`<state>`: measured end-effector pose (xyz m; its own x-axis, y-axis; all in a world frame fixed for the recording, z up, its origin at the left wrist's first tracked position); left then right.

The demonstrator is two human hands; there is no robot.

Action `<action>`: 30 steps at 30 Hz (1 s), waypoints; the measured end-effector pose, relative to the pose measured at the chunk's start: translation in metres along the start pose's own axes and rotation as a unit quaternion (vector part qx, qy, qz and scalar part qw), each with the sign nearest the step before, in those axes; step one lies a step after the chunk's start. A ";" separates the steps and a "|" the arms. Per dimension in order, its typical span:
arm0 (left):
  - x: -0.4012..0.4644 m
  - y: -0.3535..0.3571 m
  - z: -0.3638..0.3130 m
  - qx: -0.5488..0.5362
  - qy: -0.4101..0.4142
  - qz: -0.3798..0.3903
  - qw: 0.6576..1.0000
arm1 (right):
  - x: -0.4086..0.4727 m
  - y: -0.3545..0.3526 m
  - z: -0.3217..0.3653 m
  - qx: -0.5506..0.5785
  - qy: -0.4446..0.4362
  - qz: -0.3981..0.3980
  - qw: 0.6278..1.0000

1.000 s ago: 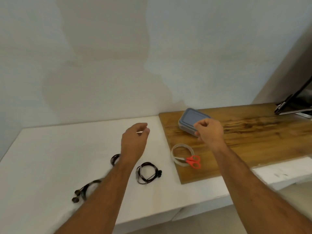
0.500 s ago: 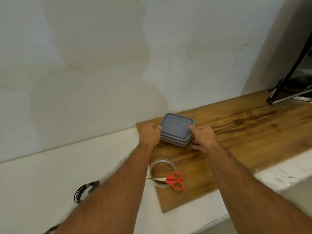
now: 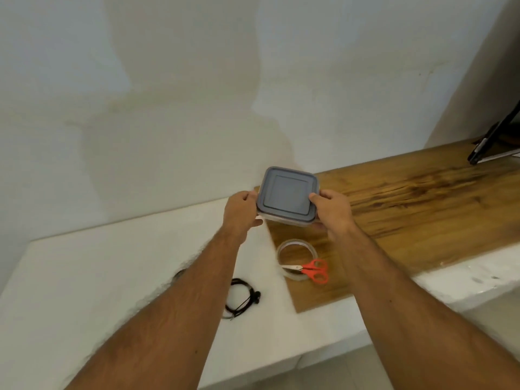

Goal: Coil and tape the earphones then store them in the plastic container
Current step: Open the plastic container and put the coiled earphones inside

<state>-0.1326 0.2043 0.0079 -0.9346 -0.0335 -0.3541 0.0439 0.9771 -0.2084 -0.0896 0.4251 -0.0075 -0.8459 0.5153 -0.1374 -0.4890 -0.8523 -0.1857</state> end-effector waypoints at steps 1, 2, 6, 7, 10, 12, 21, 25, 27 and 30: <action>-0.009 -0.018 0.002 -0.027 -0.013 -0.002 1.000 | -0.013 0.011 0.008 0.000 -0.006 0.015 1.000; -0.018 -0.036 0.005 -0.050 -0.025 -0.002 0.998 | -0.027 0.024 0.016 0.003 -0.009 0.034 0.999; -0.065 -0.114 0.030 -0.162 -0.080 0.016 0.983 | -0.094 0.079 0.047 0.015 -0.019 0.140 0.990; -0.079 -0.132 0.036 -0.196 -0.090 0.022 0.976 | -0.112 0.091 0.054 0.017 -0.021 0.163 0.986; -0.128 -0.181 0.055 -0.266 -0.098 0.033 0.958 | -0.169 0.123 0.072 0.006 -0.031 0.210 0.977; -0.159 -0.207 0.065 -0.308 -0.093 0.039 0.946 | -0.206 0.142 0.081 -0.005 -0.046 0.231 0.972; -0.260 -0.292 0.116 -0.359 -0.065 0.015 0.931 | -0.344 0.199 0.089 -0.058 -0.075 0.298 0.950; -0.275 -0.300 0.146 -0.375 -0.069 0.024 0.924 | -0.371 0.205 0.075 -0.095 -0.082 0.307 0.943; -0.278 -0.298 0.159 -0.383 -0.066 0.030 0.921 | -0.372 0.202 0.074 -0.191 -0.149 0.280 0.929; -0.275 -0.292 0.167 -0.406 -0.055 0.040 0.912 | -0.385 0.200 0.096 -0.298 -0.322 0.237 0.867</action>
<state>0.1700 -0.1073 0.0139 -0.8973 0.0677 -0.4362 -0.2059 0.8099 0.5492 0.1181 0.0474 0.1022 -0.9590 -0.2003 0.2005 -0.0203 -0.6572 -0.7534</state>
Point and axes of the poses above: each hand's wrist, its own x-axis towards the middle knuckle, its own y-axis out of the palm, z = x × y, the point moved 8 cm from there along x, towards the middle knuckle, and after that the axes turned 7 degrees about -y, right-handed, at the moved point
